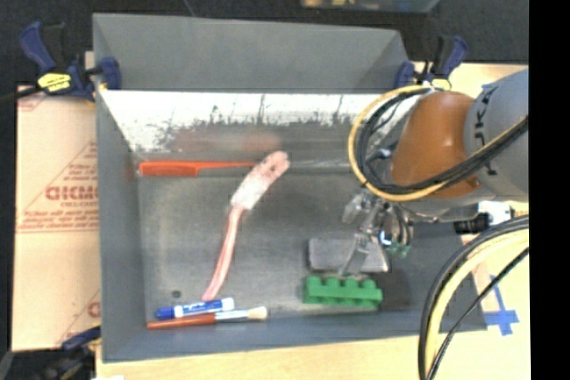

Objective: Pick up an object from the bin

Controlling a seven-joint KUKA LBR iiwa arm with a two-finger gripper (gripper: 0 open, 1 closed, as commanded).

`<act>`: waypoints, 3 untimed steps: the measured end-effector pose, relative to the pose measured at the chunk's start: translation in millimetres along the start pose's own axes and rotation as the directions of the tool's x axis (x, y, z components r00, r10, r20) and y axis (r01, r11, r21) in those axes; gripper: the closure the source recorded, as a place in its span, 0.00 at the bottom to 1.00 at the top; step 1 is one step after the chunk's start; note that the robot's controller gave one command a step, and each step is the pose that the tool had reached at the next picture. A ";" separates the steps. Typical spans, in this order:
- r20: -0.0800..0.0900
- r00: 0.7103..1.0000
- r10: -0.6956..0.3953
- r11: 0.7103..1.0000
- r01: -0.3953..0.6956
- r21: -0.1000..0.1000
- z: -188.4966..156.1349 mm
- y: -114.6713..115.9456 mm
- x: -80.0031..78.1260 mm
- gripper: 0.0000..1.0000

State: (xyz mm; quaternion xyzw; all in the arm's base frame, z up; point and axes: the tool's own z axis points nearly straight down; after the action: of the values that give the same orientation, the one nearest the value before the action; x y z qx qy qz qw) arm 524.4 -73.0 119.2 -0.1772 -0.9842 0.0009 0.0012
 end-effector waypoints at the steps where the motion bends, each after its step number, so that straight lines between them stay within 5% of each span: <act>1: 0.014 0.974 -0.226 0.974 0.226 0.000 47.0 1.2 -8.6 0.00; 2: 0.009 0.999 0.044 0.999 -0.044 -0.001 47.6 7.6 7.6 1.00; 3: 0.009 0.999 0.043 0.999 -0.043 -0.001 47.6 7.6 7.6 1.00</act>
Offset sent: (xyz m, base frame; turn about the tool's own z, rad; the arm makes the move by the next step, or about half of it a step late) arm -0.0065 0.0109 -0.0492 0.0465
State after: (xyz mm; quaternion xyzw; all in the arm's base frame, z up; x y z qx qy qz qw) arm 519.8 -63.4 71.7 -0.1984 -0.9801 0.0011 -0.0034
